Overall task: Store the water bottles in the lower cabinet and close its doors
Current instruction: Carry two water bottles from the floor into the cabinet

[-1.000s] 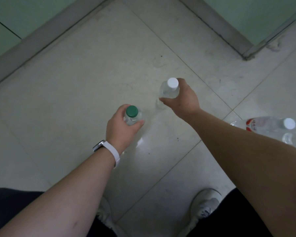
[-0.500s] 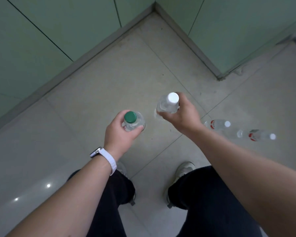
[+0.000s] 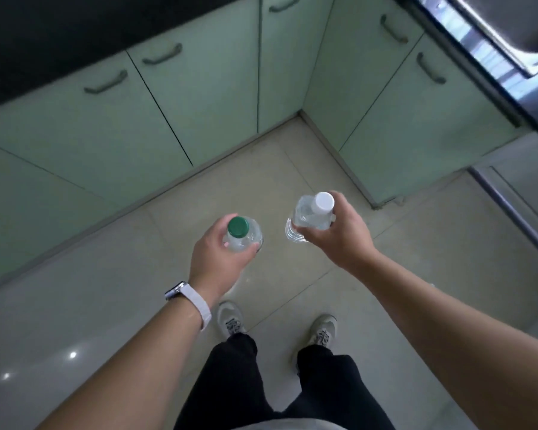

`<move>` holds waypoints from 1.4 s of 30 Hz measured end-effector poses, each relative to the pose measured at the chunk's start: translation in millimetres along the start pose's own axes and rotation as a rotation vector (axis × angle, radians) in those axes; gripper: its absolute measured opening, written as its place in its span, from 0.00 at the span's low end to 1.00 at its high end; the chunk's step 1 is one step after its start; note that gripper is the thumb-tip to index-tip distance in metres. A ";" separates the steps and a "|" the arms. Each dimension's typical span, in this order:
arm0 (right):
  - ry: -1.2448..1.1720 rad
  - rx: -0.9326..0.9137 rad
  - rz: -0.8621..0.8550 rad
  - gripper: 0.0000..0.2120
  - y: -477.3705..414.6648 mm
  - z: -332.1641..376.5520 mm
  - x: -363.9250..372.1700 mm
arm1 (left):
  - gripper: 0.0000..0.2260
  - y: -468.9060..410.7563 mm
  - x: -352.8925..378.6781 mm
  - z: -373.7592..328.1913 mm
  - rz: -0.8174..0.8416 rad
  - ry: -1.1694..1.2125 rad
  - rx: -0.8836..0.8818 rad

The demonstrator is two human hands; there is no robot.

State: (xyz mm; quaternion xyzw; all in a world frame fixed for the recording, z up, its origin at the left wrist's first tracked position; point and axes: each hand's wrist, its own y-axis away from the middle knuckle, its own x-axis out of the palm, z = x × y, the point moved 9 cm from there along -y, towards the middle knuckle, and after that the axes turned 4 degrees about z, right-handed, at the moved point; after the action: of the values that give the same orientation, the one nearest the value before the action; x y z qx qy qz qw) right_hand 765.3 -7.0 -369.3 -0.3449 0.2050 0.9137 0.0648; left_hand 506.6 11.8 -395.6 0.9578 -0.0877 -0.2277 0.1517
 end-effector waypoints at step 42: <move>-0.019 -0.889 0.747 0.32 -75.9 504.6 179.1 | 0.15 30.3 -393.3 -83.6 -0.928 0.157 -0.088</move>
State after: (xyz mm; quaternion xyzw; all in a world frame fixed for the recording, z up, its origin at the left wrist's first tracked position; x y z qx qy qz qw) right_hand 345.5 269.3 -169.9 -0.2353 -0.0913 0.8759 -0.4113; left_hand 195.7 97.6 -153.5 0.9028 0.3711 -0.2019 0.0806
